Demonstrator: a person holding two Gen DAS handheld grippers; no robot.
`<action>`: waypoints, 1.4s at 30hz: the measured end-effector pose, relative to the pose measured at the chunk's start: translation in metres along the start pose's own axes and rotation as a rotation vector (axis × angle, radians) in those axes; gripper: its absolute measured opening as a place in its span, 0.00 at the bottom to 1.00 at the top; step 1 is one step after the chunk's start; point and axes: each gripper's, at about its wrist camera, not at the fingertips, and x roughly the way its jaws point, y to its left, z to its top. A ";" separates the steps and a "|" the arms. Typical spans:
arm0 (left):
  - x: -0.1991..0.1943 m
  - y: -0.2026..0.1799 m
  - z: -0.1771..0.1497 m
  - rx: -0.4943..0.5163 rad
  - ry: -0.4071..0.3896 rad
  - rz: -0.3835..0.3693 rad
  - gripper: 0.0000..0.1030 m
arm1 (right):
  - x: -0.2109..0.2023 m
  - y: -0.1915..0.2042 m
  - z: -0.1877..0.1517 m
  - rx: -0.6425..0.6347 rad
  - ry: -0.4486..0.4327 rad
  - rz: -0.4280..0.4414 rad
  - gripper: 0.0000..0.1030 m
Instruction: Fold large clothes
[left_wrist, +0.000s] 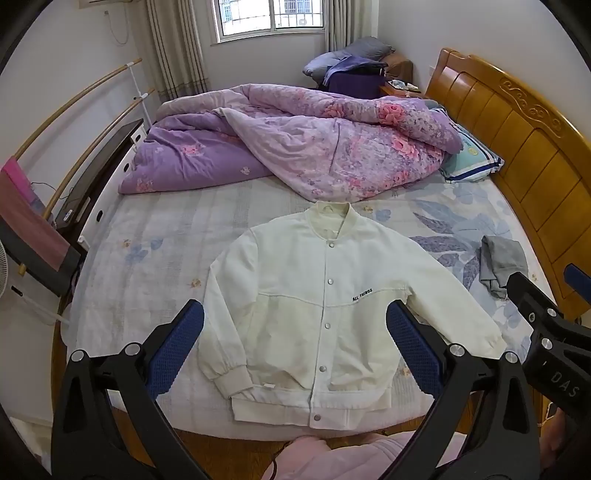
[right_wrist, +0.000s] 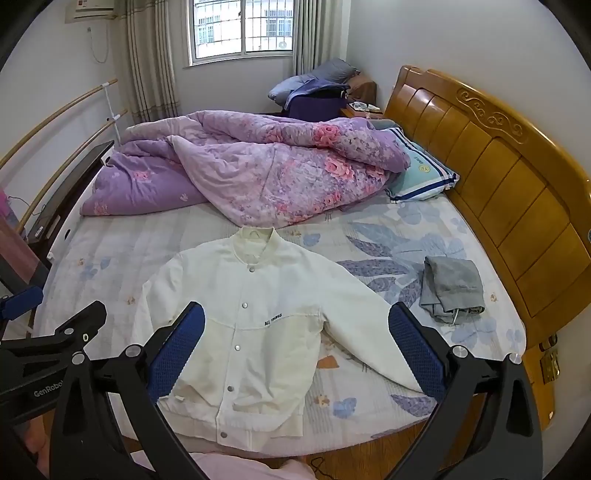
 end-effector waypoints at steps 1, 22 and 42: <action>-0.001 0.001 0.001 0.001 -0.001 0.000 0.95 | 0.000 0.000 -0.001 0.001 0.000 0.000 0.93; 0.007 0.009 0.000 -0.006 0.016 0.004 0.95 | 0.010 0.005 0.000 -0.016 0.019 0.019 0.93; 0.016 0.007 -0.005 -0.028 0.050 0.006 0.95 | 0.018 0.003 -0.001 -0.012 0.045 0.039 0.93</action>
